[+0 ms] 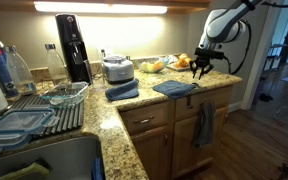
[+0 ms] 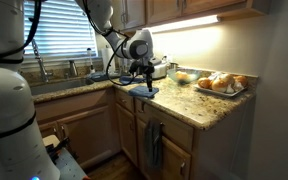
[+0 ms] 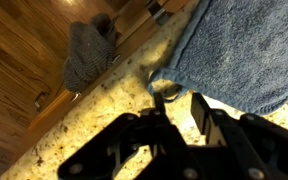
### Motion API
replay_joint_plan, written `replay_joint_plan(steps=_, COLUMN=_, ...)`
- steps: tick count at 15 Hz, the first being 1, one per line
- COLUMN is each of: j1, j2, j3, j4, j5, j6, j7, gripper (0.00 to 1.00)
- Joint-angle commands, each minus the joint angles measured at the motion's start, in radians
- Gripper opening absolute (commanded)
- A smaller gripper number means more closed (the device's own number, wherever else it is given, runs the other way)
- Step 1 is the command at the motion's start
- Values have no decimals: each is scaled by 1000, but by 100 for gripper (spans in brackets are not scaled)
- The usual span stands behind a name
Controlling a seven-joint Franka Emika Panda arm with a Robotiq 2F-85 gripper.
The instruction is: Hang the the towel on the hook
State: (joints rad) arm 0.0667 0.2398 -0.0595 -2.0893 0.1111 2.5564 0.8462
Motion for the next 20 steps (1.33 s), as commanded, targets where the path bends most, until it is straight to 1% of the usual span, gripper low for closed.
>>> replay_joint_plan(steps=1, j1=3, j2=-20, j3=-5, j4=6, j5=3, j6=-78, j7=55, gripper=66)
replay_joint_plan(steps=2, j1=1, j2=-13, j3=-5, j4=11, j5=4, j6=-95, j7=66, gripper=71)
replay_joint_plan(steps=4, j1=1, j2=-3, j3=-5, j4=19, j5=5, j6=-124, j7=92, gripper=86)
replay_joint_plan(steps=6, j1=1, j2=5, j3=-2, j4=23, j5=7, j6=-151, j7=111, gripper=98)
replay_joint_plan(steps=8, j1=4, j2=19, j3=-7, j4=27, j5=-12, j6=-155, j7=136, gripper=100)
replay_joint_plan(steps=14, j1=9, j2=55, j3=-23, j4=37, j5=-45, j6=-157, j7=207, gripper=100)
replay_joint_plan(steps=20, j1=10, j2=66, j3=-30, j4=37, j5=-57, j6=-172, j7=235, gripper=100)
